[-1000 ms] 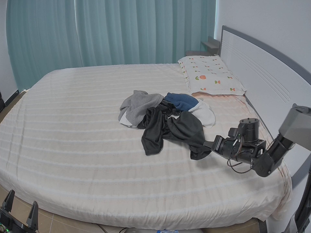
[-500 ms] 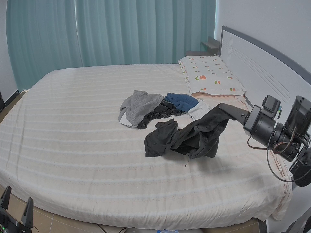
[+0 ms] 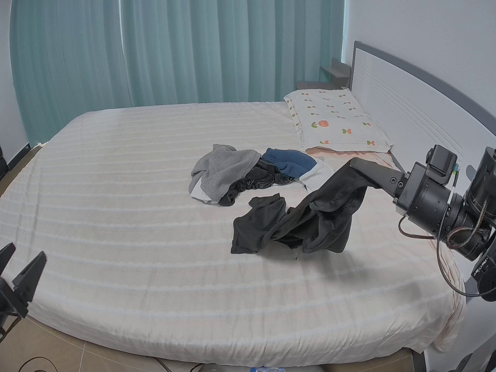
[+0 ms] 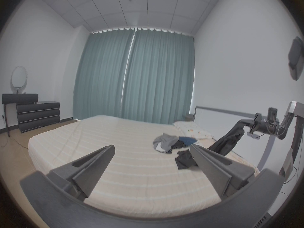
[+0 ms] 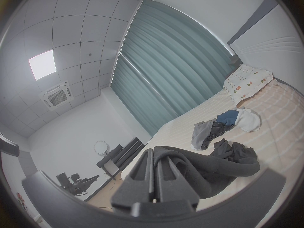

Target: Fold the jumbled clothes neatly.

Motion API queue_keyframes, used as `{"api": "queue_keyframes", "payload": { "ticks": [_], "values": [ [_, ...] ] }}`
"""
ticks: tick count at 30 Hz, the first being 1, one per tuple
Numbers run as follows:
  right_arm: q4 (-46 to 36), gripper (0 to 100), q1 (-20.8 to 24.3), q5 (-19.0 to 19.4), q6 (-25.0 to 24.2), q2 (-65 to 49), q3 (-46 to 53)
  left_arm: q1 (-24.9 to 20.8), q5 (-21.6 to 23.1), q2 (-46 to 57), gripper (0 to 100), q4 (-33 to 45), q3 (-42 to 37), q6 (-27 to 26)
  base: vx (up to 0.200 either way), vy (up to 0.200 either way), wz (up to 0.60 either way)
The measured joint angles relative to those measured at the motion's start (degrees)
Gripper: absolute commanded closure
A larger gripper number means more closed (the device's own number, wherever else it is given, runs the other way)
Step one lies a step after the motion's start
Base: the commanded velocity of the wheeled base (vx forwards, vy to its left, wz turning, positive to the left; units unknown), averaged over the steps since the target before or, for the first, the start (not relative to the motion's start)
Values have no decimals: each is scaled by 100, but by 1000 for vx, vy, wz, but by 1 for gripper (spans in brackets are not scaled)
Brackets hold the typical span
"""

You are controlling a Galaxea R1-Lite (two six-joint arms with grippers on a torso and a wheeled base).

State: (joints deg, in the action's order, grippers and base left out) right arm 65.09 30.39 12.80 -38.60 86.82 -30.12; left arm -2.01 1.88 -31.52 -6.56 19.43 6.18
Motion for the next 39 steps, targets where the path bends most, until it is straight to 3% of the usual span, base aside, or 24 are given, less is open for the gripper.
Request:
{"api": "queue_keyframes", "payload": {
  "ticks": [8,17,26,33,39],
  "values": [
    [-88,100,180,-145,74,-52,-16,-813,206,-2082,0,-780,51,-57,0,0,0],
    [-162,100,196,-246,143,-68,-22,-1585,247,-4526,0,-2413,156,20,0,0,0],
    [-213,100,205,-429,200,-96,-9,-2483,-329,-7018,0,-4183,716,616,0,0,0],
    [-205,100,216,-473,222,-122,-33,-3170,-581,-8426,0,-4564,1740,991,0,0,0],
    [-165,100,255,-471,228,-166,-55,-3428,-677,-9123,0,-4613,2422,1136,0,0,0]
  ]
}}
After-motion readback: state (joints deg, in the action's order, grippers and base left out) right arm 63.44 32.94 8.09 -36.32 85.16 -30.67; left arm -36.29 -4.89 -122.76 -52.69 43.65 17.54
